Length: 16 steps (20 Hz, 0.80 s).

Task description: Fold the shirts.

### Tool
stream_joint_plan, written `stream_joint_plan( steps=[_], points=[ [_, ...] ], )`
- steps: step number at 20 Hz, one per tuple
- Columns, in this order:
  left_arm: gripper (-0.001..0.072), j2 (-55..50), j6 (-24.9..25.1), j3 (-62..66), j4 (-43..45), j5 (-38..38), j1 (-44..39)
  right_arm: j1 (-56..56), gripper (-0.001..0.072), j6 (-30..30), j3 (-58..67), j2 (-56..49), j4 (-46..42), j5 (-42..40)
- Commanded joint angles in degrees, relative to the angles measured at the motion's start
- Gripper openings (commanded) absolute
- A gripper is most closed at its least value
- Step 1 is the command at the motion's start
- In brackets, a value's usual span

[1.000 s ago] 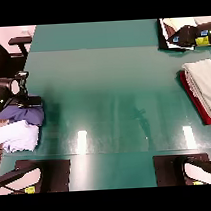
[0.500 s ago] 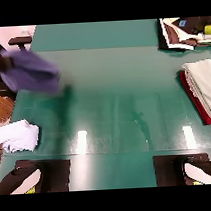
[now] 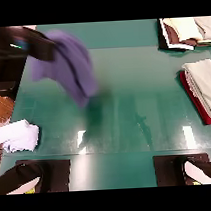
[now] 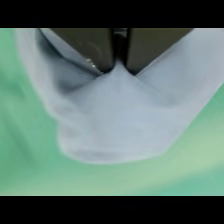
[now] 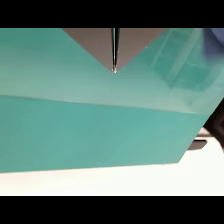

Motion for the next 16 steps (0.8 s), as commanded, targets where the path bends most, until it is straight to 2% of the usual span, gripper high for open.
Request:
stream_joint_plan(
  steps=[1,2,3,6,10,16],
  points=[
    [0.0038,-10.8,0.7,0.6,-3.9,-4.0,-9.1,-2.3,0.0020,0.0,0.0,2.0,0.1,0.8],
    [0.0243,-13.8,2.5,0.6,-7.1,-3.0,-9.9,-2.8,0.0020,0.0,0.0,2.4,0.1,1.1],
    [0.0515,-16.6,3.5,0.6,-10.1,-1.3,-9.9,-3.1,0.0019,0.0,0.0,2.9,0.1,1.4],
    [0.0527,-21.5,3.6,0.6,-10.3,3.6,-7.7,-3.7,0.0020,0.0,0.0,3.5,-0.1,3.2],
    [0.0527,-23.9,1.9,0.5,-11.6,4.9,2.3,-3.7,0.0020,0.0,0.0,3.5,-0.1,5.0],
    [0.0527,-32.5,1.6,0.4,-26.8,4.4,18.9,-3.7,0.0020,0.0,0.0,3.5,-0.1,7.4]
  ],
)
